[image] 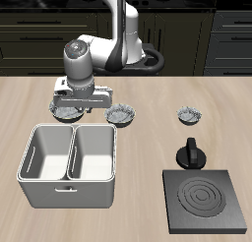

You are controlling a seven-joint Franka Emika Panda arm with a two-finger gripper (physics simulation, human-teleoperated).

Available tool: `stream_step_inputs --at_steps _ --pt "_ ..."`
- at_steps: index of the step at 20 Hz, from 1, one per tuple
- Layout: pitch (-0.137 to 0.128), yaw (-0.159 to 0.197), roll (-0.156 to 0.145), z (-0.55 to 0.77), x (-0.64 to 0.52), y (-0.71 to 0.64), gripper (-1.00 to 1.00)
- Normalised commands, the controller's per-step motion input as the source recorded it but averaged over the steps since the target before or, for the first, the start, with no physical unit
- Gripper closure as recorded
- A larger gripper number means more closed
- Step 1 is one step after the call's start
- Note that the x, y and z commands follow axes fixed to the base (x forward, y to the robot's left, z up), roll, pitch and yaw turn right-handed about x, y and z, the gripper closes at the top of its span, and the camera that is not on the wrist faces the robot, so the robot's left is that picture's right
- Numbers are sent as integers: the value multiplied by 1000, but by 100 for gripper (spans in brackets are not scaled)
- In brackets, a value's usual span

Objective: Place the largest bowl on the flat stove

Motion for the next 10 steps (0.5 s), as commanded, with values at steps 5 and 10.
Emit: stream_step_inputs --at_steps 5,10 --pt "-43 6 20 215 -2 100 100" --pt "-53 0 19 322 0 98 100"
